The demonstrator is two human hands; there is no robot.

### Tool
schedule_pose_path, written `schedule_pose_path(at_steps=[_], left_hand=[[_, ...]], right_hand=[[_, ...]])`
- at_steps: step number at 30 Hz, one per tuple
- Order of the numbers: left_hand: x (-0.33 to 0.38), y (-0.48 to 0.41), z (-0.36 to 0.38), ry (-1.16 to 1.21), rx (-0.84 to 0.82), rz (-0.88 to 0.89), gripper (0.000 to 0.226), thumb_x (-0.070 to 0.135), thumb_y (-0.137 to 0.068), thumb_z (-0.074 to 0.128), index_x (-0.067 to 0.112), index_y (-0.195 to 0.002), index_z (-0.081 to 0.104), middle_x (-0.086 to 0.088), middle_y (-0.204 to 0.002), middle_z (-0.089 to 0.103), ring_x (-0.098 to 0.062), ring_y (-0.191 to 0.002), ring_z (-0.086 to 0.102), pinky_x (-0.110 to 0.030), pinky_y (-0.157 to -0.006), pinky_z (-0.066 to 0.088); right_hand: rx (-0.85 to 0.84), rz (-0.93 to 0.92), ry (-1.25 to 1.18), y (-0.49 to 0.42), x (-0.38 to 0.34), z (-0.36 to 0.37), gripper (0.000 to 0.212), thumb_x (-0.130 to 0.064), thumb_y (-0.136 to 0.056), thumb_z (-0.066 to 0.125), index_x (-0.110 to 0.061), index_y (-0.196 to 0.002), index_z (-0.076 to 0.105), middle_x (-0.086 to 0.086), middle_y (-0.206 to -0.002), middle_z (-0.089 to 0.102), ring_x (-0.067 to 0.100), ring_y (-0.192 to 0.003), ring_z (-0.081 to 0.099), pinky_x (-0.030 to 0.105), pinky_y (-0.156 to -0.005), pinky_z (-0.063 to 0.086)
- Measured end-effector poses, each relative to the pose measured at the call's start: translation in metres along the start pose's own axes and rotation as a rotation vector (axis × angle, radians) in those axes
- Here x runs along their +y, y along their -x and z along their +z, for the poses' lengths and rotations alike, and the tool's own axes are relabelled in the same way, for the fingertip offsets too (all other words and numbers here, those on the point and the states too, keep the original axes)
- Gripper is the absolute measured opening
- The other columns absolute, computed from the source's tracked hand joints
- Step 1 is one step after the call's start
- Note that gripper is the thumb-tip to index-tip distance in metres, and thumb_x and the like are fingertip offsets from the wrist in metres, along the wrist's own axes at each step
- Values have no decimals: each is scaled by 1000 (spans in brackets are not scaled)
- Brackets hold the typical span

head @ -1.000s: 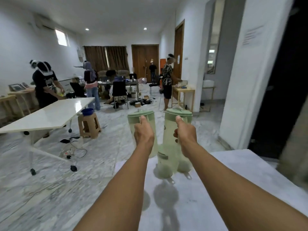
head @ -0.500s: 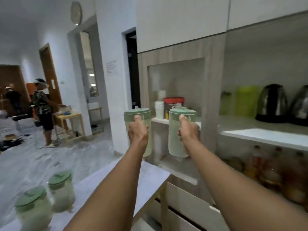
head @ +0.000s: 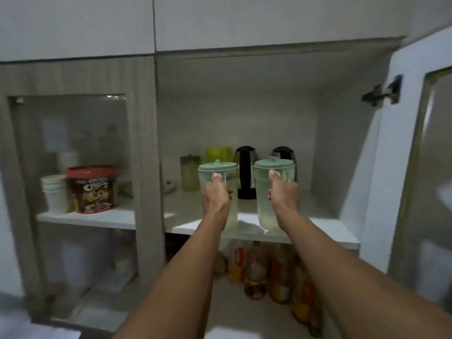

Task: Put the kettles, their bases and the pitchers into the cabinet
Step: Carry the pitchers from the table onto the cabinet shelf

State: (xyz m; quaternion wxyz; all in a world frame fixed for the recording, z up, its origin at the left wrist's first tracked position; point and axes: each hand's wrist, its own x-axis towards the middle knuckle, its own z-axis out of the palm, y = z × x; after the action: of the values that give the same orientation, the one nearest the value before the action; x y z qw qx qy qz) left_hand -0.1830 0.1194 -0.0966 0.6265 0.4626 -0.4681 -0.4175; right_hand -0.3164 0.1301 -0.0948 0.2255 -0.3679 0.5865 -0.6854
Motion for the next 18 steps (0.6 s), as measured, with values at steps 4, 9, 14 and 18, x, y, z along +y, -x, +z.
schedule_pose_path(at_steps=[4, 9, 14, 18], left_hand=[[-33, -24, 82, -10, -110, -68, 49, 46, -102, 28, 12, -104, 63, -14, -105, 69, -28, -96, 63, -39, -81, 46], [-71, -56, 165, 5, -215, -133, 57, 49, -101, 28, 7, -127, 57, -21, -124, 63, -37, -117, 59, -47, -102, 44], [-90, -119, 222, -26, -213, -114, 54, 43, -102, 31, 1, -113, 63, -21, -107, 67, -35, -97, 64, -42, -90, 50], [-107, -174, 263, 50, -233, -140, 58, 40, -103, 30, -8, -119, 57, -31, -114, 62, -42, -101, 62, -46, -89, 50]], right_hand=[[69, 31, 18, -71, 31, -37, 67, -51, -92, 56, -3, -138, 47, 16, -117, 66, 34, -108, 63, 47, -95, 48], [176, 87, 91, -141, 74, -70, 74, -59, -93, 47, -9, -147, 38, 20, -135, 59, 40, -120, 59, 48, -100, 45], [239, 77, 30, -209, 92, -58, 63, -53, -88, 56, -1, -125, 54, 12, -100, 53, 24, -90, 50, 39, -83, 42], [299, 86, 34, -251, 104, -38, 43, -54, -80, 57, -15, -97, 55, 12, -91, 59, 26, -85, 56, 45, -87, 50]])
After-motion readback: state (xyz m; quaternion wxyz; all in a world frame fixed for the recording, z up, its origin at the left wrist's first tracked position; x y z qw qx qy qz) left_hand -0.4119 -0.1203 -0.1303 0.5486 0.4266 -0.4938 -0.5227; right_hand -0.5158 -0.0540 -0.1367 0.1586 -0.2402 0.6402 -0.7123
